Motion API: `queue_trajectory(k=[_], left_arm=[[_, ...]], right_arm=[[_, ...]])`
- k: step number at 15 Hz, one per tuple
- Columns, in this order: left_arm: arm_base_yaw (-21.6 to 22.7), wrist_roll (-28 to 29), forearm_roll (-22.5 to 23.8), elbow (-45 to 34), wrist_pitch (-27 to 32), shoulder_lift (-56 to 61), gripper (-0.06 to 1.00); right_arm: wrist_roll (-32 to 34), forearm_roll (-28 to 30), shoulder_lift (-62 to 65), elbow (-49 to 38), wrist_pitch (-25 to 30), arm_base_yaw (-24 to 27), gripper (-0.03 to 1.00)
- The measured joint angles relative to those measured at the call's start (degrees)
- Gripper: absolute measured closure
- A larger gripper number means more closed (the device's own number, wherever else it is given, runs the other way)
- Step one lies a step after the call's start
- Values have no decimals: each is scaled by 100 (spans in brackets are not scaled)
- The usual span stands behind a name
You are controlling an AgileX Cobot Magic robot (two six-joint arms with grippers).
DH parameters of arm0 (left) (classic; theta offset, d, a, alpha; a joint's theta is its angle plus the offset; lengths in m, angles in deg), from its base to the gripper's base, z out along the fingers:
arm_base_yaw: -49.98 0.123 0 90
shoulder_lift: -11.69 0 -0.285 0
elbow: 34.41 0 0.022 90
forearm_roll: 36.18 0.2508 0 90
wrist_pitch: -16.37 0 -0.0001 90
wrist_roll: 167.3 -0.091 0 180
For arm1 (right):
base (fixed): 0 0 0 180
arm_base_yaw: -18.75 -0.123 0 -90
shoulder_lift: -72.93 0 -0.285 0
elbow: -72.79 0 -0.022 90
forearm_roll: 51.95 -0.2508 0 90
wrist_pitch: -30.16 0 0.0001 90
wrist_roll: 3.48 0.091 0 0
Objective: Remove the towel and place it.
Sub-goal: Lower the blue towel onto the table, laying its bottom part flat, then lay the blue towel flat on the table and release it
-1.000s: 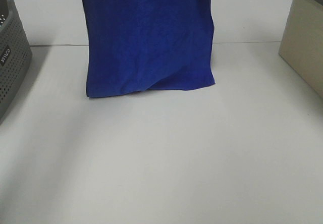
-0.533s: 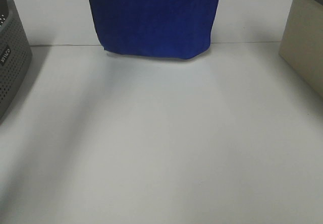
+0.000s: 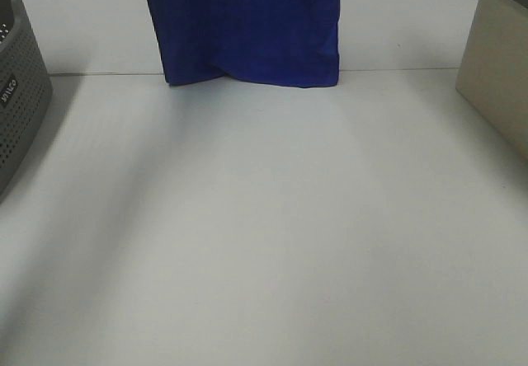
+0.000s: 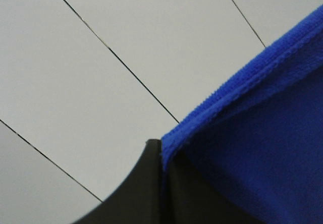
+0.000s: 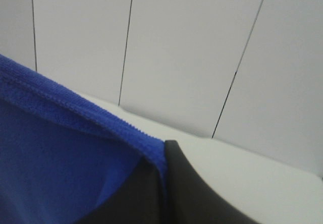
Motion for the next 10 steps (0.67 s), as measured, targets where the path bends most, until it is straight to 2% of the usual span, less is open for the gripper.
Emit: queue_trajectory(k=[1, 4, 5, 7, 10], left_arm=[[-6, 0, -46, 0, 246, 6, 94], [-29, -115, -504, 0, 1730, 195, 94], [-34, -378, -940, 0, 2922, 418, 94], [-34, -510, -1289, 0, 3948, 579, 94], [-34, -395, -1530, 0, 4280, 653, 94]], right_arm=[[0, -46, 40, 0, 367, 0, 95], [0, -201, 264, 0, 1404, -23, 95], [0, -286, 435, 0, 2131, -29, 95], [0, -338, 584, 0, 2945, -29, 95], [97, -458, 814, 0, 3913, -29, 95]])
